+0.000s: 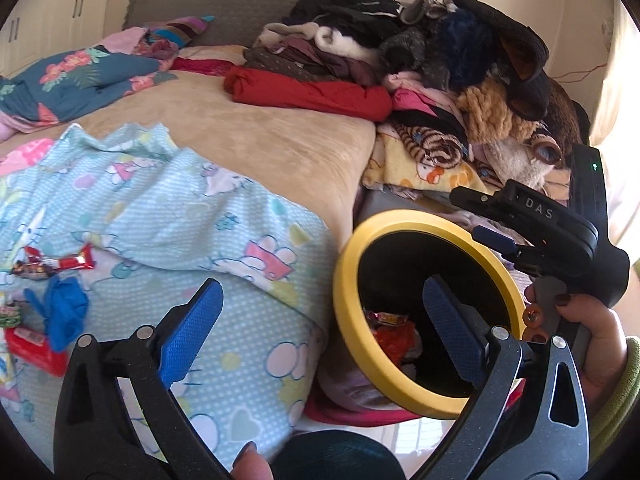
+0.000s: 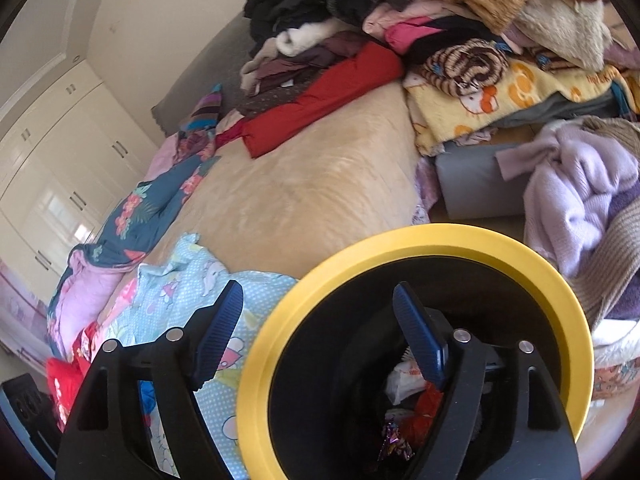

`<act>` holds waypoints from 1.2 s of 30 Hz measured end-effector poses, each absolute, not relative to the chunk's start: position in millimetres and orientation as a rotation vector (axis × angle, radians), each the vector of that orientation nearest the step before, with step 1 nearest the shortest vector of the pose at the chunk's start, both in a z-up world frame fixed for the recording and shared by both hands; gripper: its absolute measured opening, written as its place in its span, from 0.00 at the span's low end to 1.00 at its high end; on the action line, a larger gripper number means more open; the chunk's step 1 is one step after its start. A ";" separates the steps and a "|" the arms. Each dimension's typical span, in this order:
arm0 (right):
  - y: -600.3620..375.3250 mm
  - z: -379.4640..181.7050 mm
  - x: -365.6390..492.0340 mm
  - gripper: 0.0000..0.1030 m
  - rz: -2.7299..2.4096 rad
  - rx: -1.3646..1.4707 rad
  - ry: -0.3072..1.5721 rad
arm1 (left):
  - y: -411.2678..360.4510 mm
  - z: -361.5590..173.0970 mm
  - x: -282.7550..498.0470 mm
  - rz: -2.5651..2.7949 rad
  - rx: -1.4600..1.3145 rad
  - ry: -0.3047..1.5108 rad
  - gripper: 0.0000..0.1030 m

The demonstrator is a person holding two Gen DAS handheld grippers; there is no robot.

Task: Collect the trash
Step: 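Move both grippers back over the remaining trash on the sheet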

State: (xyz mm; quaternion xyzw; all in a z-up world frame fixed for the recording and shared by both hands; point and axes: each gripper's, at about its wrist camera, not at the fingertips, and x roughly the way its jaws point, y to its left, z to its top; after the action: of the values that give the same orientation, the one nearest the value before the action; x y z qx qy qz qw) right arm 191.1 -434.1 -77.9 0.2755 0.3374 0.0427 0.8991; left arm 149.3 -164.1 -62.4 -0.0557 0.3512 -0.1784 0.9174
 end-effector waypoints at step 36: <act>-248.0 -45.8 179.7 0.80 0.471 0.203 0.621 | -18.7 -20.1 130.5 -0.081 -0.225 0.558 0.89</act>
State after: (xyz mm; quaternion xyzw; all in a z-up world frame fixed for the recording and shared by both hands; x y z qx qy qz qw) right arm 179.7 -248.0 -45.8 0.0990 0.3023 0.2292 0.9200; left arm 130.5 -18.7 -20.1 -0.1110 0.2749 -0.0401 0.9542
